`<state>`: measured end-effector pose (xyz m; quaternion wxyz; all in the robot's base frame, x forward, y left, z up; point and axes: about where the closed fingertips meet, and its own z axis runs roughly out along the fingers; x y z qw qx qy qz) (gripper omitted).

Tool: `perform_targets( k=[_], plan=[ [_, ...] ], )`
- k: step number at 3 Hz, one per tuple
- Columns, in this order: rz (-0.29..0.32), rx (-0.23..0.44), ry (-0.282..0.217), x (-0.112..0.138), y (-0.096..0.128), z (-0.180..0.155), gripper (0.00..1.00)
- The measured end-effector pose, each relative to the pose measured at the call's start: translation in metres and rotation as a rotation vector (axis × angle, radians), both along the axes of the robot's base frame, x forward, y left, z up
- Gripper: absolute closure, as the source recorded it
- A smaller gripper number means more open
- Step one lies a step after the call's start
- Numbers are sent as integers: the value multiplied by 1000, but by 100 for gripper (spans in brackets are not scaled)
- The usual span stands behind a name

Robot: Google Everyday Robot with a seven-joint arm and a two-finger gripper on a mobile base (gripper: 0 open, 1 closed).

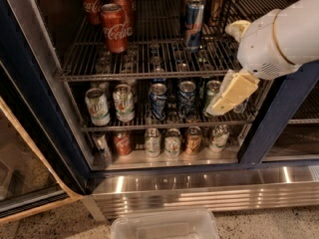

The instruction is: Pick coke can from top shelf of fridge

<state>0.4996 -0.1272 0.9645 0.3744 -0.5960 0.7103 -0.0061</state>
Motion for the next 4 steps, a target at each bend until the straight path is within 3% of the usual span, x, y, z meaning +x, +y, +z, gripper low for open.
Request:
perform_targets(
  k=[1, 2, 3, 4],
  plan=[
    [0, 0, 0, 0, 0, 0, 0],
    [25, 32, -71, 5, 11, 2, 0],
    [83, 95, -232, 27, 41, 19, 0],
    [125, 182, -337, 58, 71, 39, 0]
  ],
)
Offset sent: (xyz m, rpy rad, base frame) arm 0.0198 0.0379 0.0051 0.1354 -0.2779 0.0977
